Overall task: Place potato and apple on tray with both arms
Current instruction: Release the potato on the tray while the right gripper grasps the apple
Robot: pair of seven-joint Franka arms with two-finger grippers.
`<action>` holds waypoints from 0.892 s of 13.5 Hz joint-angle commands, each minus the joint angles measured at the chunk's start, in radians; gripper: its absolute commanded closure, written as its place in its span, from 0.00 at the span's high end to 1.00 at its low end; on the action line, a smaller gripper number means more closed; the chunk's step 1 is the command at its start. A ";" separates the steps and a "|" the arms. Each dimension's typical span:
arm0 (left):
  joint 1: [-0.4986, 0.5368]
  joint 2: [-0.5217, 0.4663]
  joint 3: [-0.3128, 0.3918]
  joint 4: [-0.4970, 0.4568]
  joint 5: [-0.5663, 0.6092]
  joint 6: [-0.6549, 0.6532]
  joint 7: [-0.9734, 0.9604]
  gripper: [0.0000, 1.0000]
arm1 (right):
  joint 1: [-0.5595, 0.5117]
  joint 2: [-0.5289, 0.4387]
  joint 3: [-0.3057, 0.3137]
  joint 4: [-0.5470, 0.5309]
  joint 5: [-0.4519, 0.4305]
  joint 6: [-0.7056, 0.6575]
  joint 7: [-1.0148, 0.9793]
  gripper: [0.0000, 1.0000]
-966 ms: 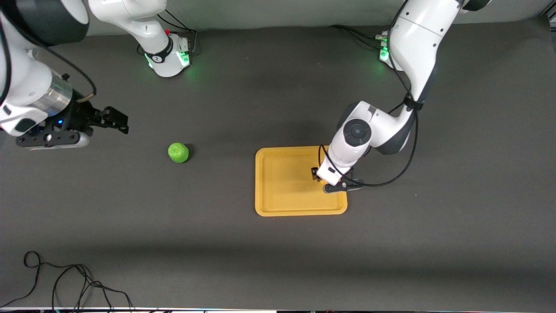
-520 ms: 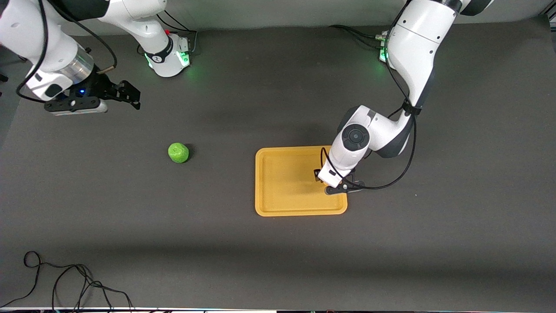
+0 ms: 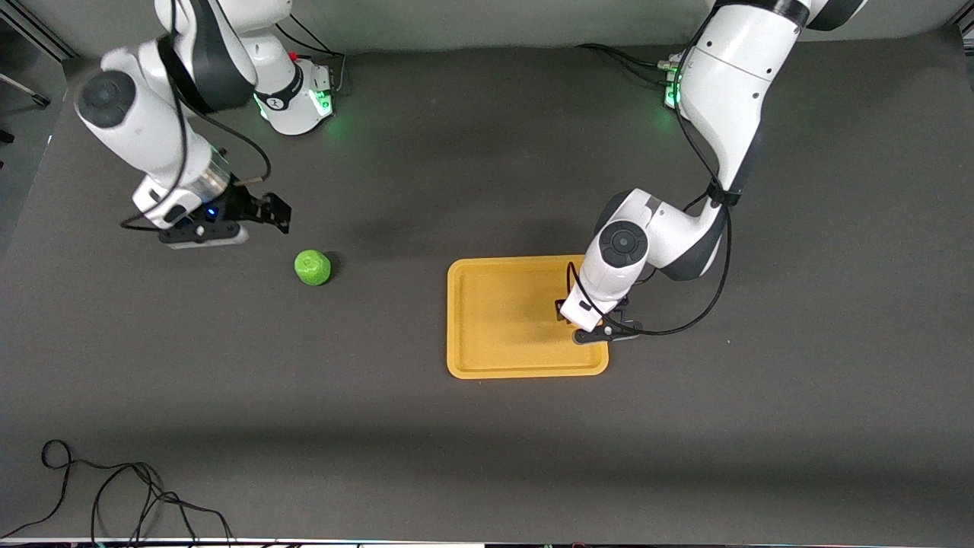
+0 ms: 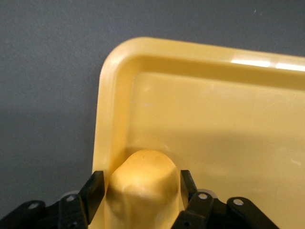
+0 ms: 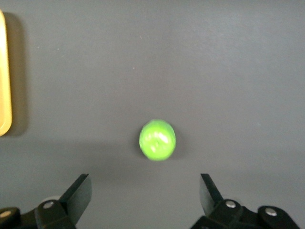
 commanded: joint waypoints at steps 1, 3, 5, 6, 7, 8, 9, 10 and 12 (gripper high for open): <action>-0.001 -0.048 0.019 0.016 0.023 -0.048 -0.024 0.85 | 0.031 0.118 -0.006 -0.092 0.003 0.258 0.042 1.00; 0.004 -0.120 0.039 0.016 0.028 -0.109 -0.005 0.98 | 0.031 0.217 -0.009 -0.134 0.003 0.428 0.042 1.00; 0.045 -0.218 0.056 0.016 0.029 -0.170 0.060 0.99 | 0.030 0.302 -0.014 -0.159 0.003 0.565 0.041 1.00; 0.083 -0.272 0.054 0.016 0.028 -0.218 0.131 0.99 | 0.027 0.337 -0.015 -0.166 0.003 0.610 0.041 1.00; 0.108 -0.323 0.054 0.016 0.028 -0.287 0.195 0.99 | 0.025 0.368 -0.015 -0.175 0.003 0.647 0.042 1.00; 0.139 -0.372 0.054 0.016 0.026 -0.359 0.272 0.99 | 0.025 0.399 -0.015 -0.180 0.003 0.679 0.042 1.00; 0.162 -0.418 0.054 0.014 0.023 -0.425 0.342 0.99 | 0.025 0.425 -0.015 -0.183 0.003 0.696 0.042 1.00; 0.185 -0.456 0.054 0.016 0.019 -0.489 0.414 0.99 | 0.024 0.442 -0.015 -0.185 0.003 0.698 0.042 1.00; 0.232 -0.509 0.054 0.010 0.016 -0.571 0.548 0.99 | 0.024 0.434 -0.017 -0.200 0.003 0.682 0.042 1.00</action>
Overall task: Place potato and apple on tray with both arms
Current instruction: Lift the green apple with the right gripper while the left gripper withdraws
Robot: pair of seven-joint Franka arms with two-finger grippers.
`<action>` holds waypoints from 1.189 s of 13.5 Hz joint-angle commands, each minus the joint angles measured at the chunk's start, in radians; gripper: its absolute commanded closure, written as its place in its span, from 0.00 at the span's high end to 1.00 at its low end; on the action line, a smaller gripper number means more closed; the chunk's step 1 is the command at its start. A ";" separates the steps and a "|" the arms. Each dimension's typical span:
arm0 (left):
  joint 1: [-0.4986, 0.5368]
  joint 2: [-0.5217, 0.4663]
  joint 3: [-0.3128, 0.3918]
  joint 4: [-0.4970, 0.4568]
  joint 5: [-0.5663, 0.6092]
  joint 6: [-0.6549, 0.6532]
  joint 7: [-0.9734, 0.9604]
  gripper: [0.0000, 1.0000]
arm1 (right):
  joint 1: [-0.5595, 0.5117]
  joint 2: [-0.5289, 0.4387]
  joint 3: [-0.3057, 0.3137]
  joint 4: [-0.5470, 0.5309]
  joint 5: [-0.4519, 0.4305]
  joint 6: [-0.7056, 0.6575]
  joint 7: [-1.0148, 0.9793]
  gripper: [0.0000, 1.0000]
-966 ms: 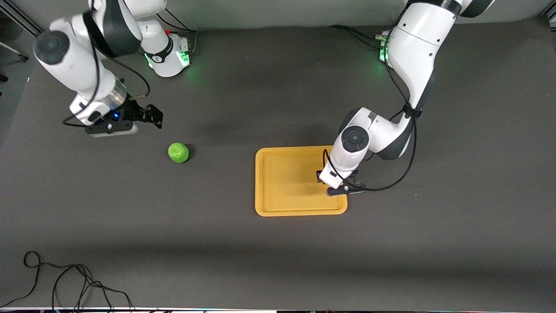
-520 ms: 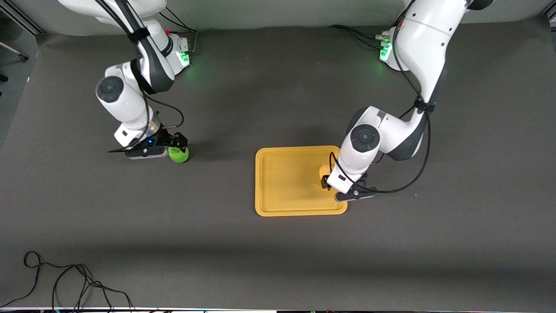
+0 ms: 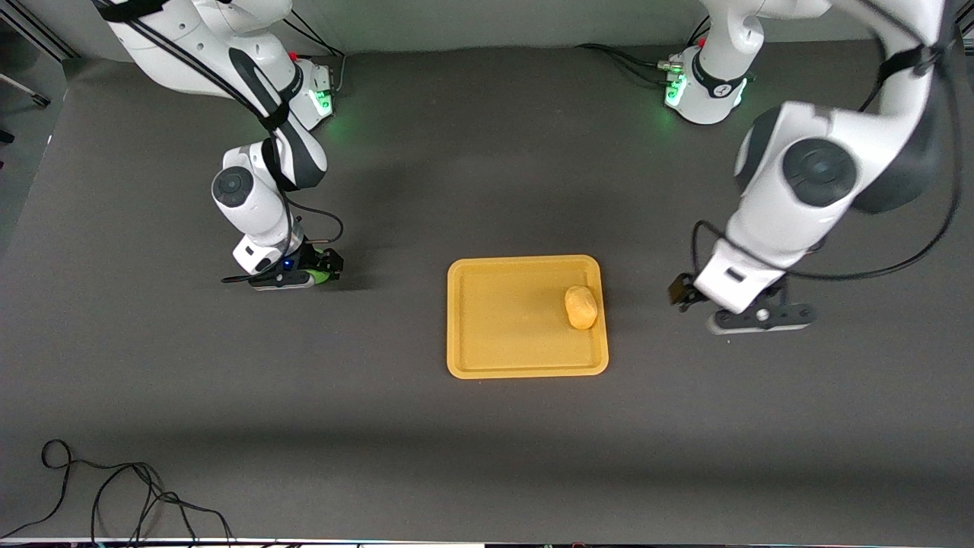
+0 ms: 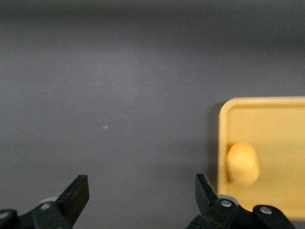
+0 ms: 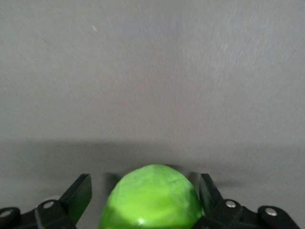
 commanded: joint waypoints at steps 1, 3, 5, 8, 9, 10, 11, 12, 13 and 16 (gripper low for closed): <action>0.048 -0.085 -0.005 -0.045 -0.001 -0.105 0.167 0.99 | 0.005 -0.013 -0.005 -0.015 0.003 -0.009 0.014 0.84; 0.091 -0.151 -0.006 -0.088 -0.015 -0.124 0.215 0.99 | 0.005 -0.034 -0.017 -0.006 0.003 -0.043 0.006 0.58; 0.169 -0.199 0.000 -0.105 -0.106 -0.132 0.335 0.99 | 0.005 -0.098 -0.019 0.028 0.001 -0.133 0.006 0.57; 0.168 -0.213 -0.014 -0.088 -0.064 -0.127 0.312 0.99 | 0.005 -0.192 -0.025 0.196 0.000 -0.459 0.008 0.57; 0.171 -0.219 -0.011 -0.074 -0.020 -0.133 0.315 0.99 | 0.005 -0.207 -0.025 0.277 0.000 -0.579 0.009 0.57; 0.179 -0.224 -0.005 -0.060 -0.012 -0.141 0.327 0.99 | 0.003 -0.207 -0.025 0.384 0.000 -0.721 0.011 0.57; 0.185 -0.215 0.000 -0.059 -0.013 -0.126 0.335 0.99 | 0.003 -0.197 -0.025 0.492 0.000 -0.858 0.019 0.57; 0.202 -0.202 0.000 -0.062 -0.019 -0.119 0.349 0.99 | 0.005 -0.185 -0.025 0.602 0.000 -0.963 0.020 0.57; 0.215 -0.192 0.000 -0.065 -0.031 -0.112 0.352 0.99 | 0.005 -0.169 -0.025 0.685 0.001 -1.026 0.022 0.57; 0.248 -0.179 0.002 -0.048 -0.094 -0.121 0.357 0.99 | 0.035 -0.097 -0.014 0.877 0.004 -1.091 0.077 0.57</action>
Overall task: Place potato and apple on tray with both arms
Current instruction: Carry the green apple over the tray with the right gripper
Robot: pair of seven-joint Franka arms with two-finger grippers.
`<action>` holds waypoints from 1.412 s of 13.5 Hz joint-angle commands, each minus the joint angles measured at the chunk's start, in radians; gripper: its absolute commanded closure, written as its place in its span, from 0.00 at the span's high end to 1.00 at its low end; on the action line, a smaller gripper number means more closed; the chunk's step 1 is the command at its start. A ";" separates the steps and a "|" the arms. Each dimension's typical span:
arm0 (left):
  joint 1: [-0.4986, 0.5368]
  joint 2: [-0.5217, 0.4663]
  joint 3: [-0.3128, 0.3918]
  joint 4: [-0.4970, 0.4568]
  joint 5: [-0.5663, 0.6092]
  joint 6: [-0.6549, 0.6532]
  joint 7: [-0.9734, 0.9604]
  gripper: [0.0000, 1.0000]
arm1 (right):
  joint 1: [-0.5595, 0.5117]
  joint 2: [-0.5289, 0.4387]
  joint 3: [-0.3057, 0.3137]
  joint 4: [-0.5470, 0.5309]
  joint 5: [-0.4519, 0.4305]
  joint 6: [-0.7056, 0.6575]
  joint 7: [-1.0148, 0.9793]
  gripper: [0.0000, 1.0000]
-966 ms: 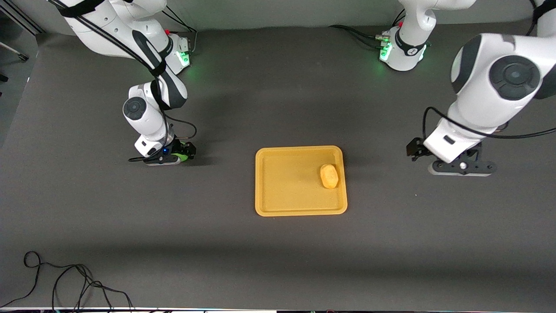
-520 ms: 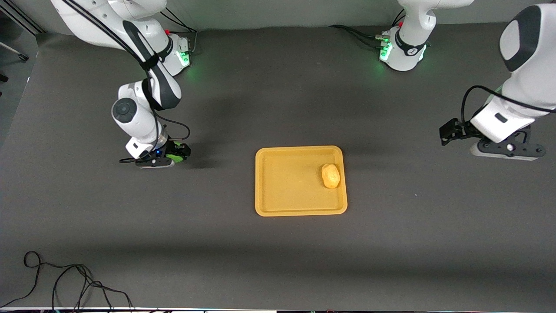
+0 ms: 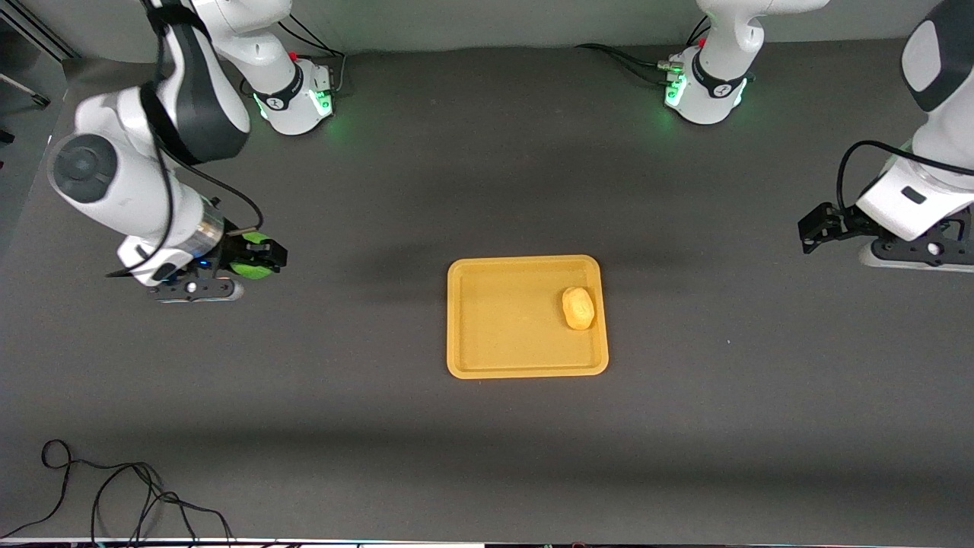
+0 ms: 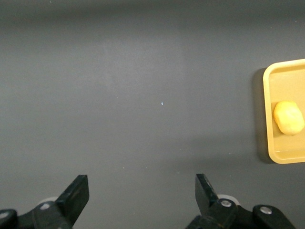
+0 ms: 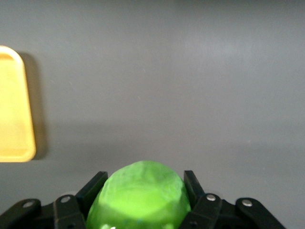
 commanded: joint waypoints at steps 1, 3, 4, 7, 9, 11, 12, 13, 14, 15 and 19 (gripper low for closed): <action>0.020 0.005 -0.003 0.015 -0.030 -0.007 0.026 0.99 | 0.071 0.144 0.002 0.214 0.004 -0.044 0.088 0.57; 0.020 0.005 -0.003 0.014 -0.030 -0.014 0.049 0.99 | 0.157 0.249 0.004 0.356 0.004 -0.073 0.214 0.57; 0.020 0.002 -0.003 0.015 -0.030 -0.049 0.099 0.99 | 0.202 0.314 0.004 0.443 0.004 -0.102 0.299 0.57; 0.023 0.002 0.002 0.030 -0.033 -0.088 0.126 0.99 | 0.361 0.527 0.002 0.739 0.000 -0.188 0.550 0.57; 0.023 0.002 0.006 0.027 -0.032 -0.074 0.109 0.99 | 0.458 0.642 0.002 0.867 -0.002 -0.187 0.687 0.57; 0.025 0.002 0.006 0.024 -0.032 -0.068 0.109 0.99 | 0.521 0.722 0.003 0.910 -0.002 -0.117 0.782 0.57; 0.023 0.000 0.006 0.021 -0.032 -0.056 0.107 0.99 | 0.544 0.760 0.002 0.909 -0.003 -0.054 0.803 0.57; 0.025 -0.003 0.006 0.015 -0.032 -0.054 0.109 0.99 | 0.547 0.806 0.002 0.909 -0.009 -0.003 0.806 0.57; 0.028 0.000 0.011 0.014 -0.032 -0.051 0.107 0.99 | 0.547 0.849 0.002 0.908 -0.011 0.055 0.806 0.57; 0.038 0.005 0.011 0.014 -0.032 -0.047 0.107 0.99 | 0.547 0.888 0.000 0.908 -0.014 0.098 0.804 0.57; 0.043 0.005 0.009 0.014 -0.035 -0.019 0.109 0.98 | 0.549 1.000 -0.001 0.901 -0.042 0.212 0.804 0.59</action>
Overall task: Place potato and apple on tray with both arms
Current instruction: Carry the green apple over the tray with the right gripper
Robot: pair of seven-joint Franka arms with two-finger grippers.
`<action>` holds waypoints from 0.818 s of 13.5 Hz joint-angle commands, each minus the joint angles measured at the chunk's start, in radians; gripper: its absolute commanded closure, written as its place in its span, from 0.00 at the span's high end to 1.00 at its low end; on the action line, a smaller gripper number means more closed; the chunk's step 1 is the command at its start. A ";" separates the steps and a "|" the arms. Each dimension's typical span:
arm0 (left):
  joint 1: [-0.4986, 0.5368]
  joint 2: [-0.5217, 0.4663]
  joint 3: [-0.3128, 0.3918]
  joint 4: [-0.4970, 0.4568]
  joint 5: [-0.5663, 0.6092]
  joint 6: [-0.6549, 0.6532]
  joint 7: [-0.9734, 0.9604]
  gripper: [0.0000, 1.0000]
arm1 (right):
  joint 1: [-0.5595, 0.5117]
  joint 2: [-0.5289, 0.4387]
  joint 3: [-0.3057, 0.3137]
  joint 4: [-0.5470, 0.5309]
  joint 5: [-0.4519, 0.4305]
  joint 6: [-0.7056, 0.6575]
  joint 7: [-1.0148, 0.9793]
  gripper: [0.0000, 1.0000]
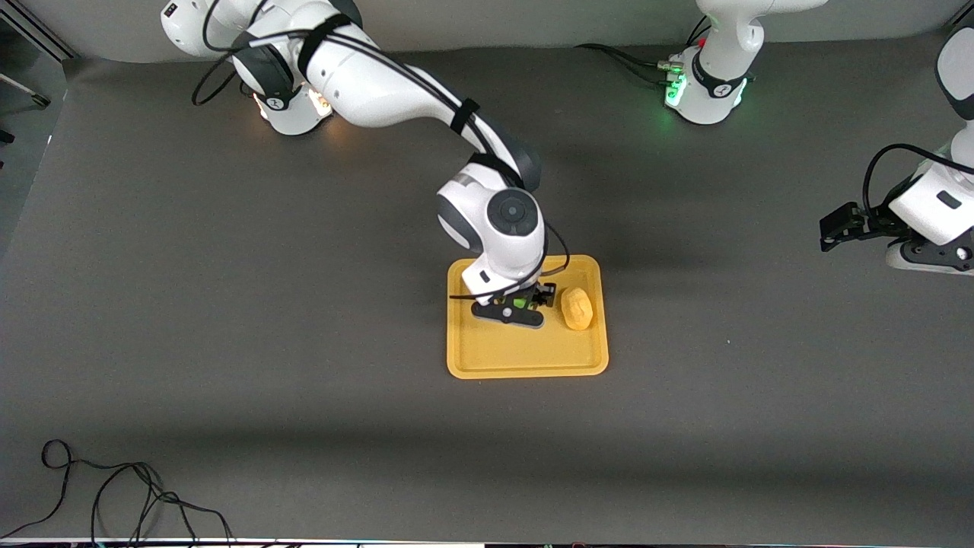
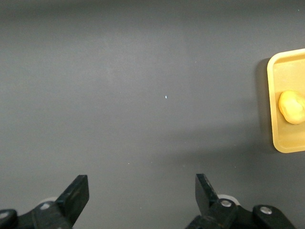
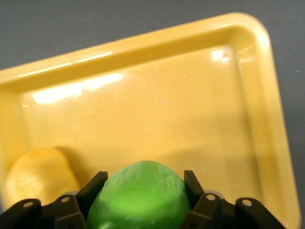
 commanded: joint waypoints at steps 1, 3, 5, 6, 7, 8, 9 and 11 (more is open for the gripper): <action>0.007 0.000 -0.004 0.001 -0.014 0.013 0.012 0.97 | 0.004 0.078 -0.002 0.060 -0.019 0.044 0.013 0.59; 0.005 0.000 -0.004 0.002 -0.014 0.012 0.013 0.99 | 0.004 0.098 -0.002 0.059 -0.019 0.066 0.013 0.60; 0.005 0.006 -0.004 0.002 -0.040 0.004 -0.003 0.99 | 0.003 0.110 -0.009 0.057 -0.022 0.073 0.010 0.62; 0.005 0.006 -0.004 0.002 -0.061 0.001 -0.017 0.99 | 0.003 0.112 -0.009 0.054 -0.025 0.087 0.010 0.63; 0.007 0.005 -0.004 0.002 -0.061 -0.002 -0.016 0.99 | 0.001 0.114 -0.009 0.054 -0.031 0.089 0.010 0.79; 0.007 0.005 -0.004 0.002 -0.060 0.002 -0.017 0.99 | 0.000 0.114 -0.009 0.054 -0.031 0.089 0.012 0.99; 0.004 0.006 -0.004 0.001 -0.049 0.015 -0.022 0.99 | -0.002 0.106 -0.009 0.055 -0.031 0.084 0.012 1.00; 0.002 0.006 -0.005 -0.002 -0.046 0.018 -0.023 0.99 | -0.002 0.080 -0.009 0.057 -0.031 0.060 0.012 1.00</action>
